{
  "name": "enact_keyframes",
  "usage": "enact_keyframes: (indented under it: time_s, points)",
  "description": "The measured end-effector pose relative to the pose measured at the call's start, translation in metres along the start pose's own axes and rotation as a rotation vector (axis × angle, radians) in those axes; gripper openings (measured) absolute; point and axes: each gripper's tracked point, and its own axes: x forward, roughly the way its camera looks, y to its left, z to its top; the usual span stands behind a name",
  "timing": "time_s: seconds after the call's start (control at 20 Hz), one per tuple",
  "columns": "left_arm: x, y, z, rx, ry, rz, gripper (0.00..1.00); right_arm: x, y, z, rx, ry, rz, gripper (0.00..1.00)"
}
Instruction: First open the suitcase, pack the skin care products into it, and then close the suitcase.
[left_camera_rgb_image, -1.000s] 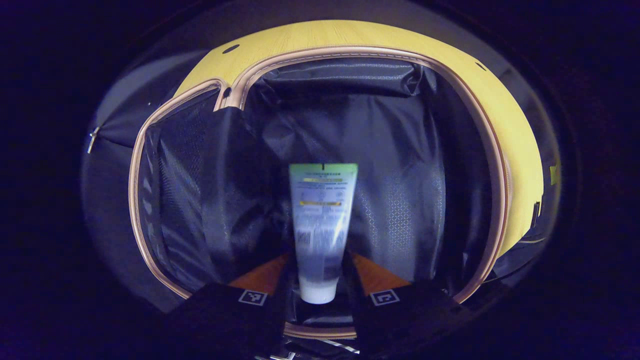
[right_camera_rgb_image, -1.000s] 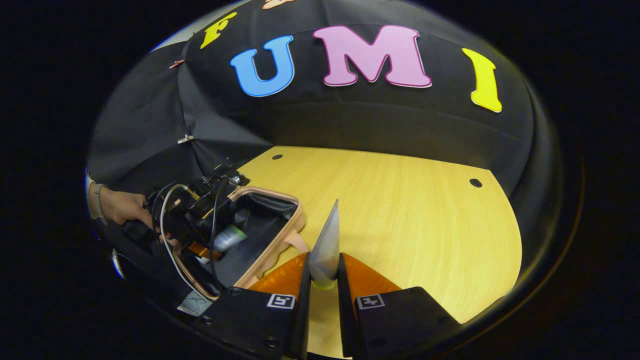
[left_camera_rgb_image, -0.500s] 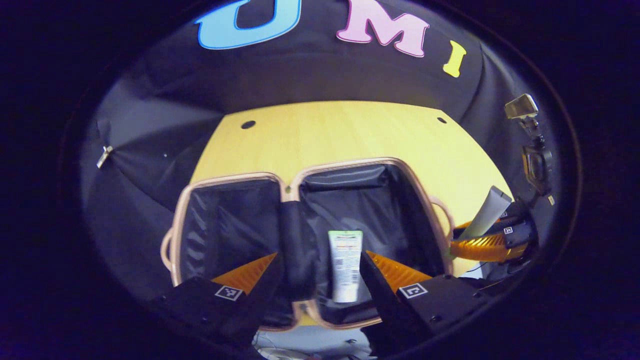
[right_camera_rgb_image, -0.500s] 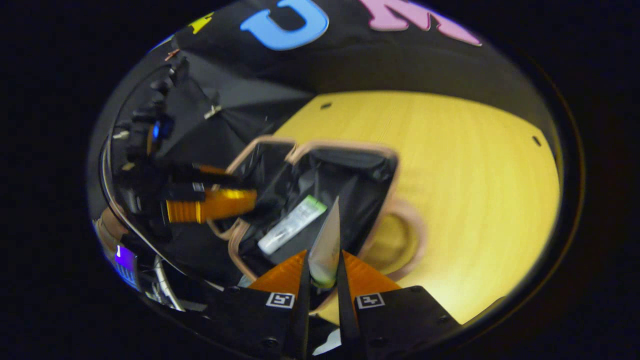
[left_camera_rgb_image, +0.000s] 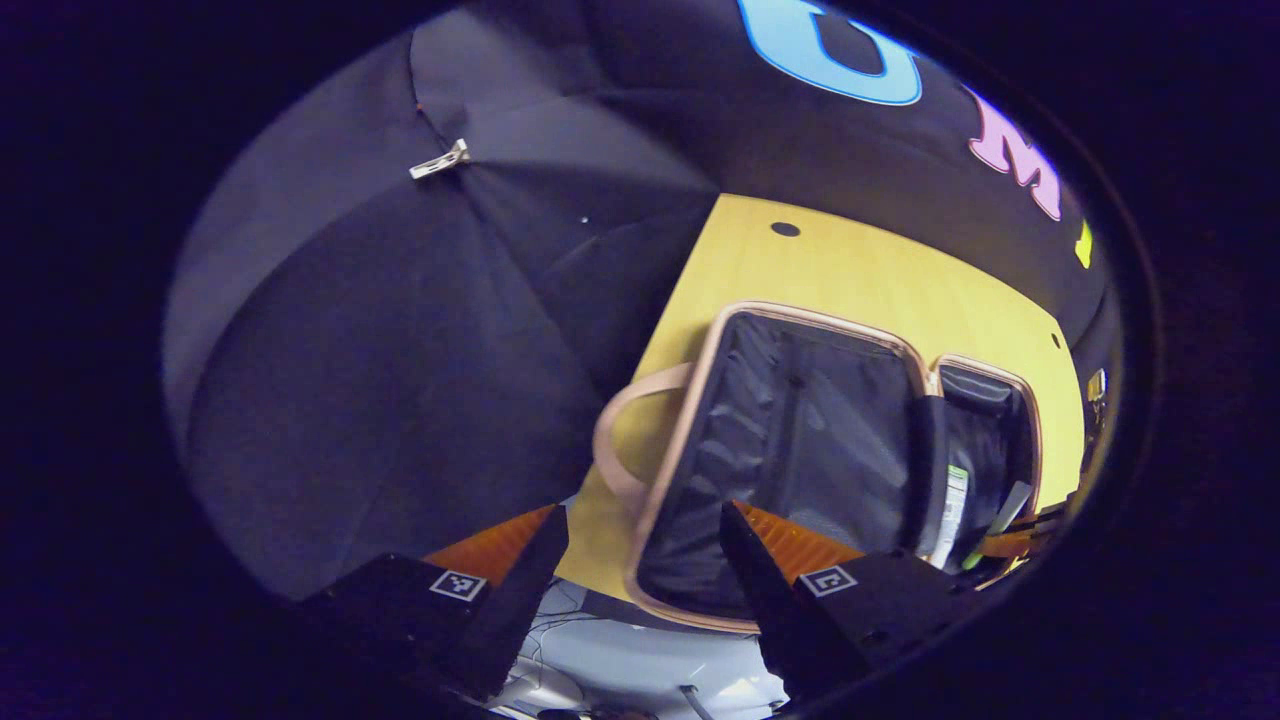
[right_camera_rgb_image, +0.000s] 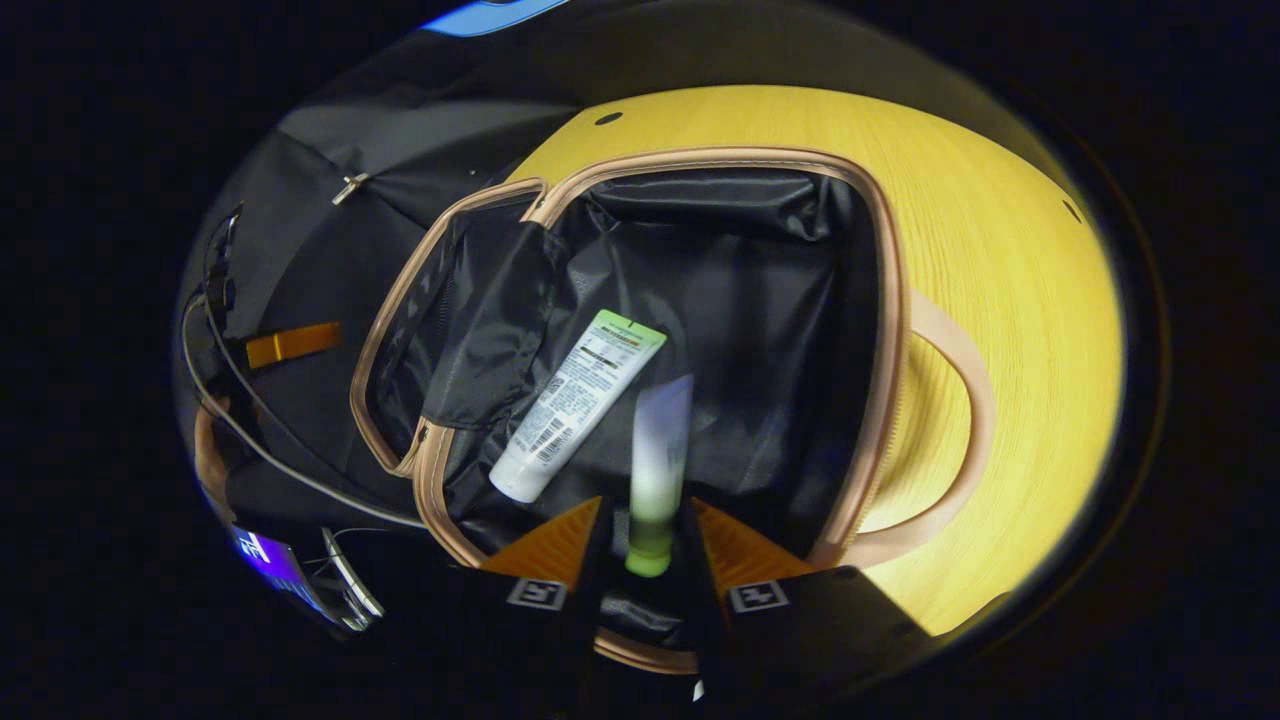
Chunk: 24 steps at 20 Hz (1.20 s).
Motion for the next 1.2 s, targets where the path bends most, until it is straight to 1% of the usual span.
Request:
enact_keyframes:
  time_s: [0.05, 0.1, 0.15, 0.2, 0.3, 0.35, 0.45, 0.55, 0.6, 0.7, 0.75, 0.8, 0.85, 0.9, 0.95, 1.05, 1.1, 1.2]
  points:
    - [0.010, 0.014, 0.002, -0.010, 0.003, 0.018, 0.98, -0.006, 0.008, 0.003, -0.020, -0.017, 0.002, 0.64]
    - [0.021, 0.029, 0.005, -0.025, 0.017, 0.024, 0.98, -0.015, 0.008, 0.002, -0.084, -0.032, -0.019, 0.77]
    - [0.032, 0.034, 0.010, -0.049, 0.031, 0.010, 0.98, -0.030, 0.005, 0.002, -0.156, -0.059, -0.027, 0.91]
    - [0.043, 0.037, 0.013, -0.074, 0.041, -0.012, 0.98, -0.041, 0.007, 0.008, -0.178, -0.091, -0.015, 0.89]
    - [0.061, 0.033, 0.027, -0.121, 0.074, -0.047, 0.98, -0.068, 0.008, 0.019, -0.136, -0.150, 0.014, 0.89]
    - [0.072, 0.033, 0.033, -0.139, 0.092, -0.051, 0.97, -0.078, 0.005, 0.026, -0.110, -0.183, 0.006, 0.88]
    - [0.097, 0.031, 0.038, -0.143, 0.138, -0.062, 0.97, -0.089, -0.010, 0.035, -0.075, -0.235, -0.033, 0.88]
    - [0.123, 0.033, 0.027, -0.099, 0.213, -0.013, 0.97, -0.099, -0.026, 0.042, -0.025, -0.270, -0.069, 0.88]
    - [0.136, 0.032, 0.022, -0.094, 0.249, -0.001, 0.97, -0.105, -0.034, 0.042, 0.007, -0.275, -0.087, 0.88]
    - [0.150, 0.022, 0.015, -0.126, 0.289, -0.024, 0.99, -0.118, -0.051, 0.037, 0.063, -0.276, -0.125, 0.88]
    - [0.154, 0.019, 0.013, -0.132, 0.299, -0.012, 0.97, -0.126, -0.058, 0.034, 0.079, -0.285, -0.142, 0.88]
    - [0.159, 0.014, 0.005, -0.141, 0.319, -0.046, 0.95, -0.133, -0.065, 0.030, 0.085, -0.288, -0.158, 0.88]
    - [0.161, 0.007, 0.014, -0.148, 0.294, -0.067, 0.72, -0.138, -0.072, 0.024, 0.085, -0.286, -0.173, 0.88]
    - [0.161, -0.001, 0.011, -0.122, 0.301, -0.075, 0.49, -0.141, -0.078, 0.021, 0.086, -0.286, -0.186, 0.88]
    - [0.166, -0.002, 0.006, -0.086, 0.305, -0.066, 0.26, -0.143, -0.081, 0.019, 0.091, -0.286, -0.193, 0.88]
    - [0.154, 0.000, 0.016, -0.064, 0.289, -0.072, 0.19, -0.146, -0.082, 0.017, 0.107, -0.291, -0.185, 0.88]
    - [0.150, -0.002, 0.022, -0.072, 0.261, -0.093, 0.19, -0.146, -0.080, 0.018, 0.105, -0.295, -0.177, 0.88]
    - [0.131, -0.008, 0.037, -0.081, 0.203, -0.141, 0.14, -0.150, -0.072, 0.021, 0.082, -0.313, -0.151, 0.88]
